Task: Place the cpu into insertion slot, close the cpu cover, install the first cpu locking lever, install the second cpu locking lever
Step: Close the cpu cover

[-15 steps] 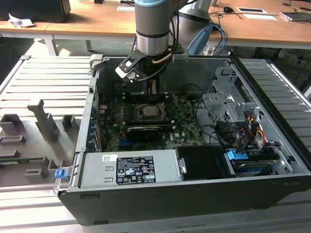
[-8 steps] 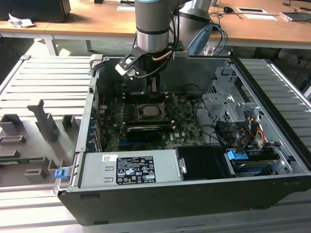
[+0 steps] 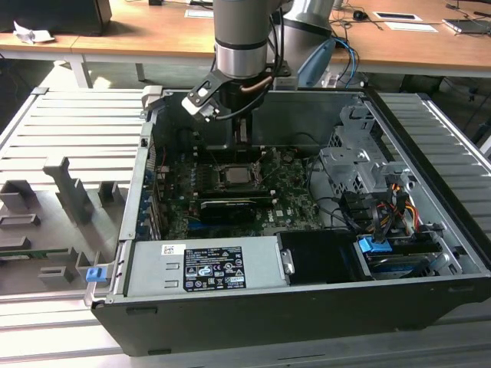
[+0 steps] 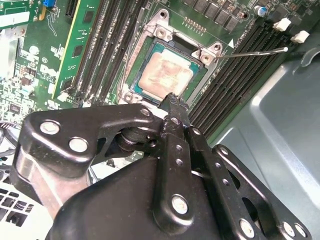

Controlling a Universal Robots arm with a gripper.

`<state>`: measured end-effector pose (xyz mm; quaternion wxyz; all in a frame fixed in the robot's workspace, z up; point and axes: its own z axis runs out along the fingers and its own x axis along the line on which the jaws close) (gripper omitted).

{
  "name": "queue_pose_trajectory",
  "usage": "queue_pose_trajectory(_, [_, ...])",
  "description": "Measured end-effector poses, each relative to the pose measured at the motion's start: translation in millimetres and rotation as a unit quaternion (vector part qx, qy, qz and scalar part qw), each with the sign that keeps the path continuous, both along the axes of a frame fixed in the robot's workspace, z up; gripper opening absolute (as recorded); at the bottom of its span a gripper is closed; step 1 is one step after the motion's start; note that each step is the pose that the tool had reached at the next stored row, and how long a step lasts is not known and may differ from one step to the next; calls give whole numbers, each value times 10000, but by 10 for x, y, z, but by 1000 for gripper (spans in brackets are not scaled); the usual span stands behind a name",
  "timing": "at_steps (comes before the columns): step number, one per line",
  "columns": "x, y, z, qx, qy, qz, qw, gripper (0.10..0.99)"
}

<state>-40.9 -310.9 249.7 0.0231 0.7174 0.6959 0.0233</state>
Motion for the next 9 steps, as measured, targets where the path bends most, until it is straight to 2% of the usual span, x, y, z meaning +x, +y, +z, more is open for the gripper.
queue_pose_trajectory(9, [0, 27, 52, -1, 0, 0, 10000, 106])
